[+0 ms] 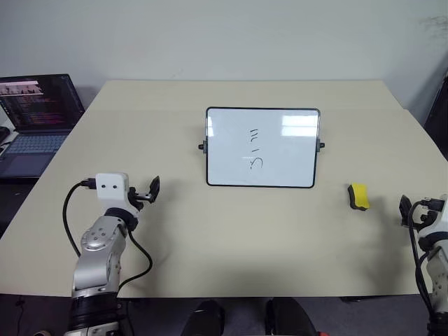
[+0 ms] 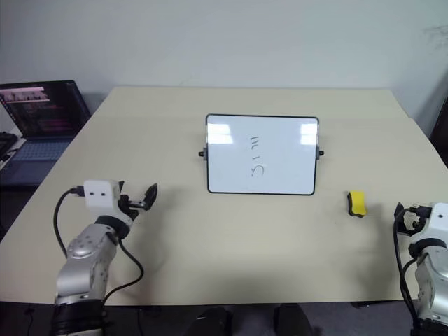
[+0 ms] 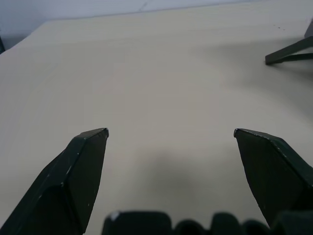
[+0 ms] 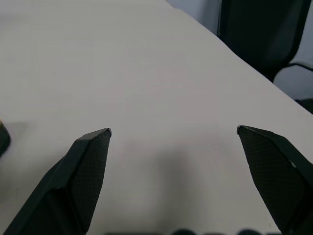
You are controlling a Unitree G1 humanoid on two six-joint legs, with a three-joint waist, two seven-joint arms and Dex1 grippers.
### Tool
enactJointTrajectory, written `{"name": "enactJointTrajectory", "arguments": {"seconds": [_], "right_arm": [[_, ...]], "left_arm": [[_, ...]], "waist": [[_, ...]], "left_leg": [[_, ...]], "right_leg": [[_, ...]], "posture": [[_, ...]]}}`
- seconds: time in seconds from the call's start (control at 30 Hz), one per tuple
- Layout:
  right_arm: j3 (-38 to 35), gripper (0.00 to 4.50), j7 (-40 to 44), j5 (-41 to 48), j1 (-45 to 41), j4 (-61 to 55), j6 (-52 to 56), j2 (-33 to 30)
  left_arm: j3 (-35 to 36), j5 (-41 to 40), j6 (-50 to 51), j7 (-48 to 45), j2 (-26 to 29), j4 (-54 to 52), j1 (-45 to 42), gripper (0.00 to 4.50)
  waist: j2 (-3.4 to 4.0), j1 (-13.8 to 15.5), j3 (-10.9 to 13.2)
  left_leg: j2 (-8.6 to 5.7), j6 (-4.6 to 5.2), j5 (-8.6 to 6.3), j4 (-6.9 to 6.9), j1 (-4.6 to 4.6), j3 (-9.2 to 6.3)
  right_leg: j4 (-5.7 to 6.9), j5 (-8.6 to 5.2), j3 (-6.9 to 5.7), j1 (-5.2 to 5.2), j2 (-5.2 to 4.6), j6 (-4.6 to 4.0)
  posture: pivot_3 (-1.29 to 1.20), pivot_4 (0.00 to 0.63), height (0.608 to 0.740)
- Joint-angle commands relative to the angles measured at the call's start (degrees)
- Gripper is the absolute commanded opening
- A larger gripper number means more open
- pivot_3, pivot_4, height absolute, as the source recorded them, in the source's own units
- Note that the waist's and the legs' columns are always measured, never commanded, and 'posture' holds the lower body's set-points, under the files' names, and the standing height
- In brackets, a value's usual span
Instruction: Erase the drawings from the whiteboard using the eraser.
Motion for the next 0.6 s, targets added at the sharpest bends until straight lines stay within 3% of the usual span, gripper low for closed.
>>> {"name": "enactJointTrajectory", "arguments": {"seconds": [0.03,0.3,0.43,0.6], "right_arm": [[-1.3,4.48,-0.4,2.3,0.2,-7.9,0.9,1.2],[1.1,4.48,1.7,6.1,-0.7,-16.8,7.4,1.9],[1.4,4.48,4.1,14.3,0.0,-22.5,15.9,1.8],[3.4,4.48,2.3,17.1,0.8,-28.8,23.3,1.8]], "left_arm": [[2.4,-2.8,1.0,-6.2,5.6,-3.9,-0.4,4.50],[-2.4,-11.5,10.5,-21.7,15.1,-7.8,-10.1,4.50],[-8.9,-8.0,9.5,-28.2,17.4,-0.3,-17.8,4.50],[-15.8,-10.1,10.8,-42.2,18.9,1.5,-24.9,4.50]], "waist": [[0.01,-0.1,0.0],[0.11,0.0,0.0],[0.15,-0.1,0.1],[0.18,-0.6,0.1]], "left_leg": [[0.02,0.01,0.00,0.00,0.00,0.00],[0.00,0.05,-0.02,0.02,-0.03,-0.02],[0.00,0.05,-0.03,-0.02,-0.02,-0.01],[0.00,0.11,-0.06,-0.05,-0.04,-0.01]], "right_leg": [[0.01,0.00,0.01,-0.01,0.00,0.00],[-0.03,0.00,-0.05,0.00,0.10,0.00],[-0.01,0.00,-0.04,-0.02,0.11,0.00],[-0.02,0.00,-0.02,-0.06,0.12,0.01]], "posture": [[0.00,0.150,0.740],[0.00,0.150,0.740],[0.00,0.150,0.740],[0.00,0.150,0.740]]}}
